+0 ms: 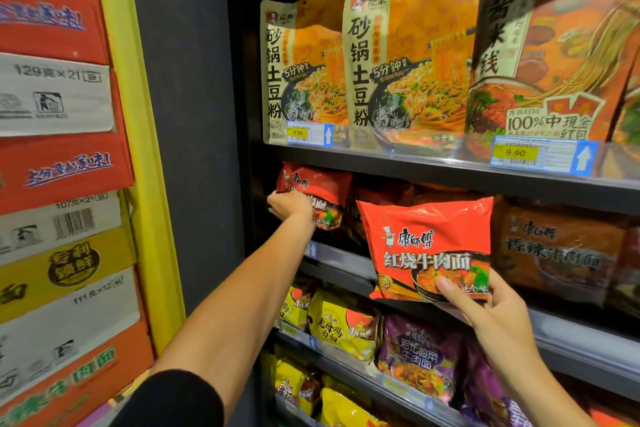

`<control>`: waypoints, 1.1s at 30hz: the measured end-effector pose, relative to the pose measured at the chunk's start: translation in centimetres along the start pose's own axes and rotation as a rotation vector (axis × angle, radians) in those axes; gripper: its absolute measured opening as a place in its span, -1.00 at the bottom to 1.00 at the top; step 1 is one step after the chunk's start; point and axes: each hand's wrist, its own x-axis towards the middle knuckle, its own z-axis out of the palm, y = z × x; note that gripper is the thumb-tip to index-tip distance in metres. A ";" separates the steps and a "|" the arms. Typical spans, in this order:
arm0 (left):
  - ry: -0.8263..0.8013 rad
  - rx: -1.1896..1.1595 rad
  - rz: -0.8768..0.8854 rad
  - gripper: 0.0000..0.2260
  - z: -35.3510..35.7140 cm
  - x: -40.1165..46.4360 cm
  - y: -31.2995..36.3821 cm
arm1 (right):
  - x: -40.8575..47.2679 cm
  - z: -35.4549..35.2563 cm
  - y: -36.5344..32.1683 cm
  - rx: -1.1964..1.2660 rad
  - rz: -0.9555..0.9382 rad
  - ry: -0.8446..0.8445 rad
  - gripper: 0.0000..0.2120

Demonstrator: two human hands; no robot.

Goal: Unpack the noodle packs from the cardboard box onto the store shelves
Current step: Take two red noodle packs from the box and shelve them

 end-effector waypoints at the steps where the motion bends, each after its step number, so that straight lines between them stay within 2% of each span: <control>1: -0.005 0.018 0.013 -0.67 0.4 0.0 0.4 | 0.0 0.0 0.0 0.005 0.008 0.002 -0.69; 3: -0.027 0.089 0.046 -0.64 0.8 0.2 0.7 | 0.1 0.0 -0.1 0.011 0.019 0.002 -0.68; 7: -0.175 0.455 0.081 -0.51 0.1 0.5 -0.8 | 0.4 0.2 -0.1 0.027 0.048 0.018 -0.67; 12: -0.285 0.721 0.259 -0.52 -1.0 0.1 -1.6 | 0.9 0.5 -0.6 0.072 0.112 -0.021 -0.65; 14: -0.374 0.813 0.362 -0.44 -2.0 -0.8 -1.9 | 1.2 0.6 -0.9 0.110 0.123 -0.036 -0.66; 17: -0.513 0.959 0.572 -0.31 -4.9 -2.4 -2.9 | 1.7 0.7 -1.1 0.040 0.092 -0.029 -0.66; 22: -0.750 0.956 0.863 -0.45 -10.1 -4.3 -5.0 | 3.0 1.9 -1.7 0.057 0.097 -0.010 -0.71; 25: -0.770 1.059 1.011 -0.55 -10.9 -4.1 -5.1 | 4.8 3.2 -2.1 0.130 0.143 0.027 -0.72; 28: -0.754 1.215 1.127 -0.56 -11.0 -3.6 -4.7 | 6.9 4.5 -1.6 0.120 0.181 0.027 -0.71; 33: -0.789 1.463 1.082 -0.46 -10.1 -3.2 -3.8 | 9.7 6.5 -0.1 0.015 0.234 0.034 -0.62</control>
